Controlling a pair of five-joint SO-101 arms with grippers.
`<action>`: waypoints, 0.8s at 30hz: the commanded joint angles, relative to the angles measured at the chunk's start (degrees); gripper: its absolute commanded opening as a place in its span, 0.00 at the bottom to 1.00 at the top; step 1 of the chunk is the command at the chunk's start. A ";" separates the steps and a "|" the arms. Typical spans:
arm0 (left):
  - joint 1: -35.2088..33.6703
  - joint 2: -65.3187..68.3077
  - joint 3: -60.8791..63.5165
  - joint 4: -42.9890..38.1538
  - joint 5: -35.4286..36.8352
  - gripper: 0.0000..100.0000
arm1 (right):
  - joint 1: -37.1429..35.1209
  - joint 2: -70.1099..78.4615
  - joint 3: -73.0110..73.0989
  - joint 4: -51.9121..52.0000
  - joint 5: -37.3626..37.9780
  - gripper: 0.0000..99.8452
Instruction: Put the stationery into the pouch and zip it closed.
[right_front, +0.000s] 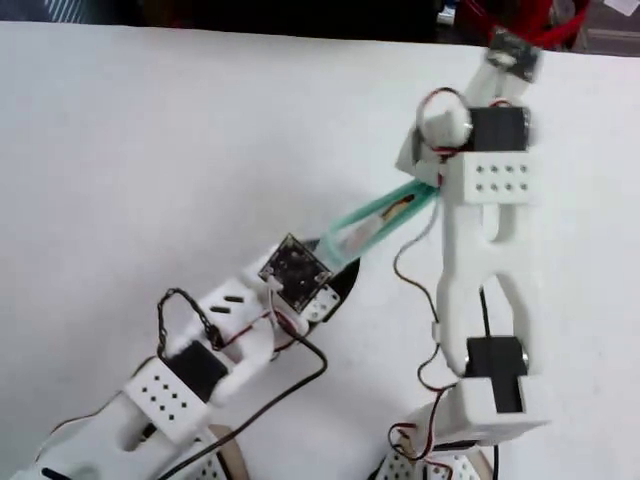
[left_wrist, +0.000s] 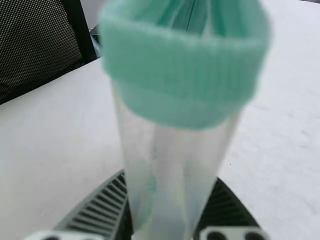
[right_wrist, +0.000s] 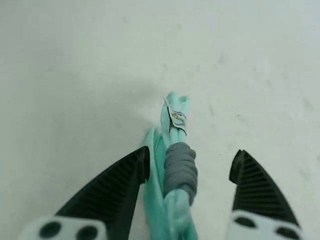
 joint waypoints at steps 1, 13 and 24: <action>-0.40 0.57 -0.35 -0.62 -0.18 0.12 | -1.10 1.98 -2.55 0.04 -0.62 0.22; -0.40 0.57 -0.35 -0.88 -0.18 0.12 | -1.45 2.07 -4.57 -0.04 -0.97 0.02; -0.40 0.57 -0.44 -0.88 -0.18 0.12 | 1.63 1.89 -18.55 0.04 -0.97 0.02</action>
